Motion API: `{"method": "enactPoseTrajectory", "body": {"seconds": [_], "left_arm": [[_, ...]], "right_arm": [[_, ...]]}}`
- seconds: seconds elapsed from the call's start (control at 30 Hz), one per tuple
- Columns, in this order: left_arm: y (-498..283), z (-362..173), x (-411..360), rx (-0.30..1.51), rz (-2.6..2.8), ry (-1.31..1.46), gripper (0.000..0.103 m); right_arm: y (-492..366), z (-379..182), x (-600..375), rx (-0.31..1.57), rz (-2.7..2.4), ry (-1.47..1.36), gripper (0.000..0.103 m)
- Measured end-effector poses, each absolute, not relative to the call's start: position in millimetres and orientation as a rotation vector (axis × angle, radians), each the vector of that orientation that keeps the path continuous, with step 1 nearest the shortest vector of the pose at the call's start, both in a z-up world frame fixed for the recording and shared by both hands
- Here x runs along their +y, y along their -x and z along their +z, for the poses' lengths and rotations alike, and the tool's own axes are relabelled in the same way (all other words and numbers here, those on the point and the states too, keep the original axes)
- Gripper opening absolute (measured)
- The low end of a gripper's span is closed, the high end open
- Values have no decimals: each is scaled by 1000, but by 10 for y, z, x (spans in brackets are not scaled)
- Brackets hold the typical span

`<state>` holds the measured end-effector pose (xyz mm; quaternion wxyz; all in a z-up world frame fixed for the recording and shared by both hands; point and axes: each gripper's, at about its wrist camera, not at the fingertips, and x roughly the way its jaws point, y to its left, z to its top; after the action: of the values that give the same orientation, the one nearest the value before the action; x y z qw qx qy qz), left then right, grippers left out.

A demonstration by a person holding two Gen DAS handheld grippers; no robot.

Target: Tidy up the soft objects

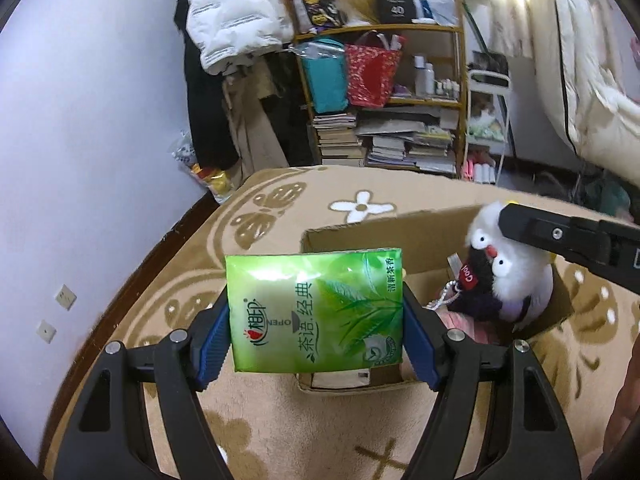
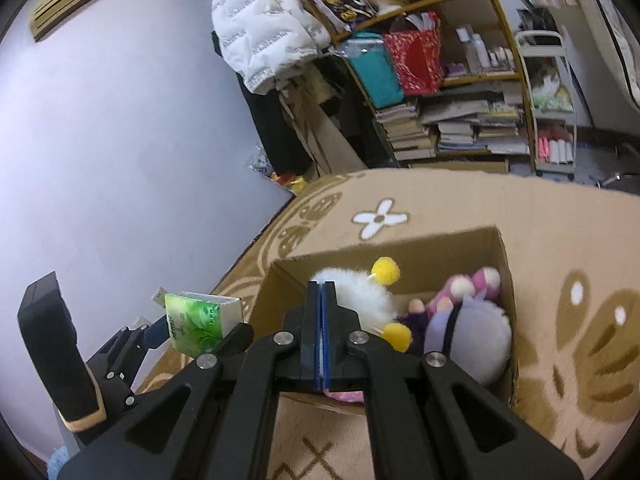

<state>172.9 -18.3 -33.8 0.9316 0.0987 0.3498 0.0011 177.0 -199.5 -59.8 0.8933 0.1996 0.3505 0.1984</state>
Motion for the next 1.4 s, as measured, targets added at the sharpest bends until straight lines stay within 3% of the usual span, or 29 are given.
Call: {"method": "enactPoseTrajectory", "body": {"seconds": [0.4, 0.63, 0.7, 0.77, 0.8, 1.0, 1.07, 1.13, 1.23, 1.4], "left_arm": [[-1734, -453, -190, 745, -23, -191, 74], [-1686, -345, -165, 727, -19, -184, 86], [-1652, -290, -172, 714, -14, -188, 91], [-1608, -248, -169, 703, -12, -188, 91], [-1582, -224, -168, 702, -9, -187, 91], [-1391, -89, -116, 701, 9, -159, 93], [-1309, -25, -79, 698, 14, -140, 101], [-1204, 46, -27, 680, 26, -127, 102], [-1045, 155, 50, 663, 35, -110, 103], [-786, 356, 160, 624, 40, -66, 103]], "right_arm": [[-1749, -723, -2079, 761, 402, -425, 3], [-1627, -646, -2068, 737, 391, -341, 5], [-1571, -608, -2050, 731, 393, -302, 11], [-1518, -572, -2057, 727, 398, -296, 40], [-1470, -542, -2071, 714, 397, -292, 47], [-1246, -355, -2073, 668, 387, -203, 69], [-1183, -300, -2079, 662, 381, -191, 82], [-1104, -239, -2109, 647, 367, -191, 93], [-972, -151, -2166, 625, 350, -208, 102], [-740, -29, -2246, 602, 337, -205, 103]]}}
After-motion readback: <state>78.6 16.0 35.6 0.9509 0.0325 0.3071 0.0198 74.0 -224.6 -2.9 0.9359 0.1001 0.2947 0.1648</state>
